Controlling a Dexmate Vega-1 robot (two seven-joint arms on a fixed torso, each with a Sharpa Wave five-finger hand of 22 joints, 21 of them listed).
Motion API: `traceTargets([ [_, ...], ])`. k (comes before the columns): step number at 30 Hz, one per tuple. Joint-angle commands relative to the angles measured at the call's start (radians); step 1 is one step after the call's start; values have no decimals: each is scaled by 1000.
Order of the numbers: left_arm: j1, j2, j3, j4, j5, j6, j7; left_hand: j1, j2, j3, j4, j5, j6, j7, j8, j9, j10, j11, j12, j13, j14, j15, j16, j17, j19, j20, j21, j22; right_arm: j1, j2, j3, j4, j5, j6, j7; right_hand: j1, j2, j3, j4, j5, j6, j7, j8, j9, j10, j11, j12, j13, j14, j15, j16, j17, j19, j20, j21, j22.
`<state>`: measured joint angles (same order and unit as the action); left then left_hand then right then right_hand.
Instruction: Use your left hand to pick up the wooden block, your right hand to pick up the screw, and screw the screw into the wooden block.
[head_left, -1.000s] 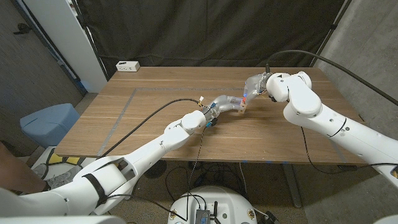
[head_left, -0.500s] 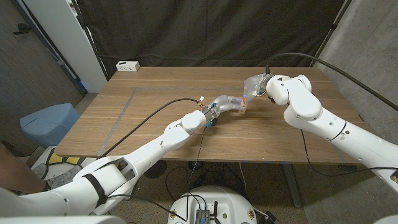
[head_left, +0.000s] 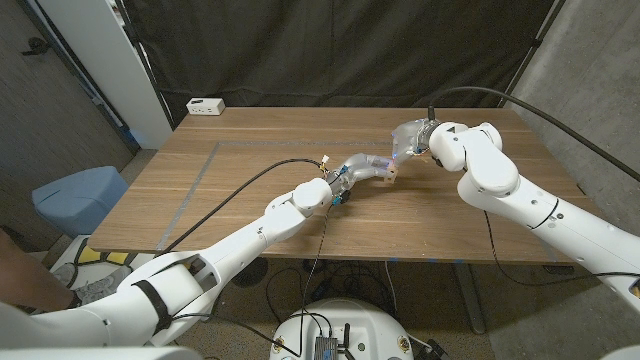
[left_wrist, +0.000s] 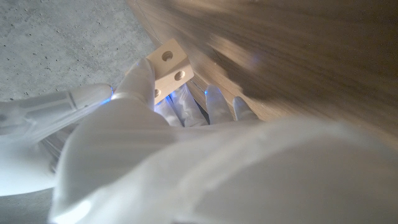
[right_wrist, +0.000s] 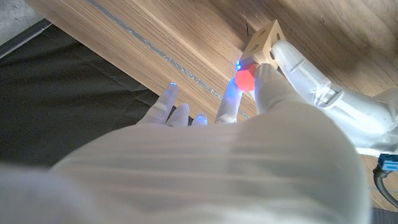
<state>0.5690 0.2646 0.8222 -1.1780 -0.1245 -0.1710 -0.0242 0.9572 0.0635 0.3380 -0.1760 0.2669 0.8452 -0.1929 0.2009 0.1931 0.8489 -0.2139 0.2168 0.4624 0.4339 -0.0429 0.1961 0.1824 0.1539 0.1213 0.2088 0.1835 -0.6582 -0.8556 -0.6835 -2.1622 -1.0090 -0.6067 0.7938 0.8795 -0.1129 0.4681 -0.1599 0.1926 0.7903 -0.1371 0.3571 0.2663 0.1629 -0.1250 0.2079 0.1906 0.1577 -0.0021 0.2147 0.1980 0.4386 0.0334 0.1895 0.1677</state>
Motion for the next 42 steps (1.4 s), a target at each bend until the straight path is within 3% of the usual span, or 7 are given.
traceTargets([
  [1, 3, 0, 2, -7, 3, 5, 4, 6, 10, 27, 21, 8, 35, 28, 7, 5, 8, 0, 9, 42, 4, -41, 1, 2, 7, -2, 3, 3, -14, -2, 12, -4, 8, 6, -19, 7, 3, 8, 0, 1, 19, 1, 11, 5, 17, -3, 4, 3, 13, -2, 4, 2, 10, -5, 8, 1],
  [27, 15, 9, 0, -32, 5, 11, 11, 4, 12, 28, 22, 9, 34, 29, 7, 5, 7, 0, 8, 40, 4, -41, 1, 3, 7, -2, 3, 3, -21, -2, 18, -4, 37, 16, -54, 16, 22, 6, 3, -4, 105, 11, 67, 21, 74, -6, 6, 1, 46, -23, 12, 1, 38, -25, 9, 1],
  [42, 17, 12, 0, -36, 5, 10, 9, 4, 12, 29, 22, 9, 34, 29, 7, 5, 4, 0, 8, 41, 5, -41, 2, 3, 7, -3, 3, 3, -30, -2, 22, -4, 55, -3, -78, 3, 39, 0, 14, -6, 138, 25, 81, 14, 106, -4, 8, 1, 62, -30, 16, 3, 54, -36, 10, 1],
])
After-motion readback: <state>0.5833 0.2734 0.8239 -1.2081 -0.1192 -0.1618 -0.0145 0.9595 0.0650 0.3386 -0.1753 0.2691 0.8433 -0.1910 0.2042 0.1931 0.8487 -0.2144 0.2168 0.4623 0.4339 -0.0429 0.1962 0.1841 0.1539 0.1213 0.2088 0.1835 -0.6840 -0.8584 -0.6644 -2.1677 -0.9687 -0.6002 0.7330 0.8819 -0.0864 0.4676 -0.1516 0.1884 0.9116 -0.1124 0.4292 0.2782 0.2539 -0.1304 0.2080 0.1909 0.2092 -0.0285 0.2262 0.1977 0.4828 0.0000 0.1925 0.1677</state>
